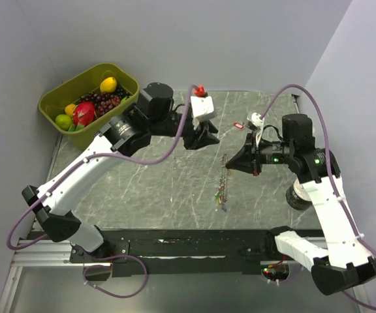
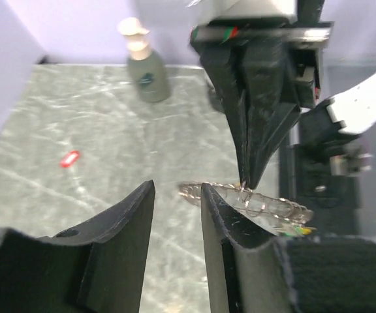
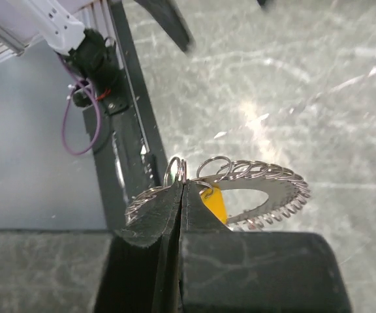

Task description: Remove the keys from the keyring

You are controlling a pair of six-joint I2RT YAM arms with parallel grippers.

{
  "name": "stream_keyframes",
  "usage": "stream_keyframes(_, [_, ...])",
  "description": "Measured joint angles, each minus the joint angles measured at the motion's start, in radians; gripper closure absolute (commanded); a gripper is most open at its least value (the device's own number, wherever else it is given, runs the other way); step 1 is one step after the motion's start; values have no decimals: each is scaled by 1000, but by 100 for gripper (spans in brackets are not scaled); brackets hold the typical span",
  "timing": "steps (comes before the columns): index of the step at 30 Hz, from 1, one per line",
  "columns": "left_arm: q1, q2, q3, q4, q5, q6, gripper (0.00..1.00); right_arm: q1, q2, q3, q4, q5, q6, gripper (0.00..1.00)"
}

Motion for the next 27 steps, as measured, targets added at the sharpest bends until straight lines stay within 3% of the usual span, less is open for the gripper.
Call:
stream_keyframes(10, [-219, -28, -172, -26, -273, 212, 66, -20, 85, -30, -61, 0, 35, 100])
stream_keyframes(27, [-317, 1, -197, -15, -498, 329, 71, -39, 122, -50, -108, -42, 32, 100])
